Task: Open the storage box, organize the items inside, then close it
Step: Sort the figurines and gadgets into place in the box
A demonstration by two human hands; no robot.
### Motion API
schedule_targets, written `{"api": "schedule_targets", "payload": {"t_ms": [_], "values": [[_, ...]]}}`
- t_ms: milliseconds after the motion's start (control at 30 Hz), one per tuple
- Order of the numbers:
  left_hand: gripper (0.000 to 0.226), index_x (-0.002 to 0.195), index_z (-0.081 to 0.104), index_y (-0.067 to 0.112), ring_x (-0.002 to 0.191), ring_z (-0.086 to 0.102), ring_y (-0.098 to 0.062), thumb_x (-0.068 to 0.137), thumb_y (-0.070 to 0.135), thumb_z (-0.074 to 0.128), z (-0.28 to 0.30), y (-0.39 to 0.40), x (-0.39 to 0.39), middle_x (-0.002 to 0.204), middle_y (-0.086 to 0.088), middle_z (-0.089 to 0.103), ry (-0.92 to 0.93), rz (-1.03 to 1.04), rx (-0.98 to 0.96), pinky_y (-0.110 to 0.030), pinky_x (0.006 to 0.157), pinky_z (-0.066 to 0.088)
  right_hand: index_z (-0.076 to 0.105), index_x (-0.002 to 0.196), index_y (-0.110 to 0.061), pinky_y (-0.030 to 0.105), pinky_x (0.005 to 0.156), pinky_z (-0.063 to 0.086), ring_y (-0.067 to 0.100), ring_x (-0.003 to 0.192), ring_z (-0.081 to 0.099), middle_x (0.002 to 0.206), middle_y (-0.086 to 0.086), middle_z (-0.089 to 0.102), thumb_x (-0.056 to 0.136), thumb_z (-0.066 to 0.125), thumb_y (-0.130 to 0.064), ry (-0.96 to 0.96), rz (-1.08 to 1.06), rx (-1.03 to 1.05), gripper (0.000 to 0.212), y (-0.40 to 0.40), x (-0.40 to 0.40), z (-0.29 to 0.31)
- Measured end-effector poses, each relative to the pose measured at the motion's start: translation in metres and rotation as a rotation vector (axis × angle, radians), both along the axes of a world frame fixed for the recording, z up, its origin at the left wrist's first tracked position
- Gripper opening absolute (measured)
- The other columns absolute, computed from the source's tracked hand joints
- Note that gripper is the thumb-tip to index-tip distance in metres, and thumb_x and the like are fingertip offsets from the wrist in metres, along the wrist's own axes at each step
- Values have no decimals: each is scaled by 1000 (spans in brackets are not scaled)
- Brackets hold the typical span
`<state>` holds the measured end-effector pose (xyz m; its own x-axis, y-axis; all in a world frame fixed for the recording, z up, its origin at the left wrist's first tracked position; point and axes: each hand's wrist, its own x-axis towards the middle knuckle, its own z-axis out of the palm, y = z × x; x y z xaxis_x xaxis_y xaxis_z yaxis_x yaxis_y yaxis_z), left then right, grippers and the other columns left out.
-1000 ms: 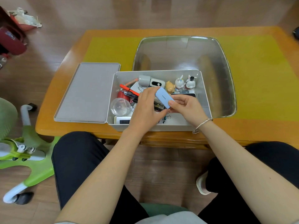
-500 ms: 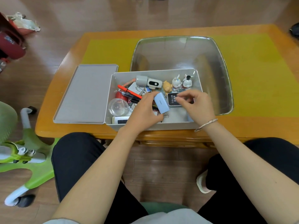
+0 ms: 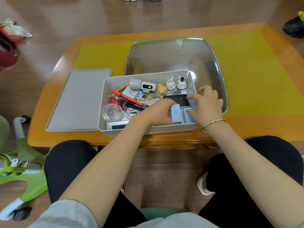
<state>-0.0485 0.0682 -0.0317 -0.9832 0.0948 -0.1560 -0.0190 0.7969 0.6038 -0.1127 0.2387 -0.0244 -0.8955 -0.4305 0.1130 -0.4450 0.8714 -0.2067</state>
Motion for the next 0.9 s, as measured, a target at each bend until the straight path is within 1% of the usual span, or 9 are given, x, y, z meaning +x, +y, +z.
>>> {"api": "schedule_targets", "payload": {"t_ms": [67,267,333,400,467,567,633,700,900], "values": [[53,123,55,13,89,56,-13,77,25,77,-2,6,-6,109,-2,59,-51,-28,-34,-28,77,52,62,118,-29,42,89,41,26,118,40,126,6,42,80,72,-31,-115,-1,37,40,1,-2,0],[61,135,47,13,97,52,-10,82,23,74,-2,8,-9,125,-3,56,-149,-30,-34,-28,86,47,63,117,-25,39,84,49,27,108,51,120,7,49,88,61,-15,-269,37,71,31,-1,-8,0],[67,141,41,14,105,52,-11,84,33,71,5,7,-6,136,-3,52,-154,7,-4,-24,87,43,64,116,-25,38,81,49,27,105,53,118,8,50,88,58,-12,-300,33,73,31,-3,-9,-1],[69,141,41,14,112,54,-15,86,47,66,11,8,-1,138,-4,51,-155,36,-5,-26,88,44,65,115,-26,37,78,48,28,102,55,117,8,50,89,55,-11,-313,25,70,32,-4,-10,-3],[72,135,46,14,106,58,-17,83,60,62,13,12,7,129,-4,57,-162,59,-40,-31,84,49,65,115,-26,36,76,48,28,99,55,116,8,51,89,54,-9,-312,21,66,33,-5,-10,-6],[79,133,47,17,100,57,-13,75,71,60,10,22,22,124,-3,60,-169,80,-89,-25,70,47,64,116,-26,35,73,46,27,98,56,116,8,50,89,55,-9,-307,27,71,33,-5,-10,-8],[85,134,47,17,107,56,-17,73,75,58,7,31,28,127,-4,57,-195,42,-132,-31,79,49,63,117,-27,36,76,48,27,97,56,117,7,50,88,55,-8,-300,28,81,35,-5,-10,-9],[84,135,45,15,114,53,-22,76,74,56,4,37,29,130,-6,54,-209,-10,-196,-38,90,48,63,119,-27,37,80,49,27,97,57,119,7,50,88,57,-8,-297,22,88,37,-5,-10,-10],[73,146,32,16,119,48,-26,88,54,56,1,39,27,131,-9,51,-120,-102,-395,-41,94,45,63,118,-26,38,82,51,27,97,57,120,8,49,85,60,-6,-307,27,91,38,-7,-10,-9]]}}
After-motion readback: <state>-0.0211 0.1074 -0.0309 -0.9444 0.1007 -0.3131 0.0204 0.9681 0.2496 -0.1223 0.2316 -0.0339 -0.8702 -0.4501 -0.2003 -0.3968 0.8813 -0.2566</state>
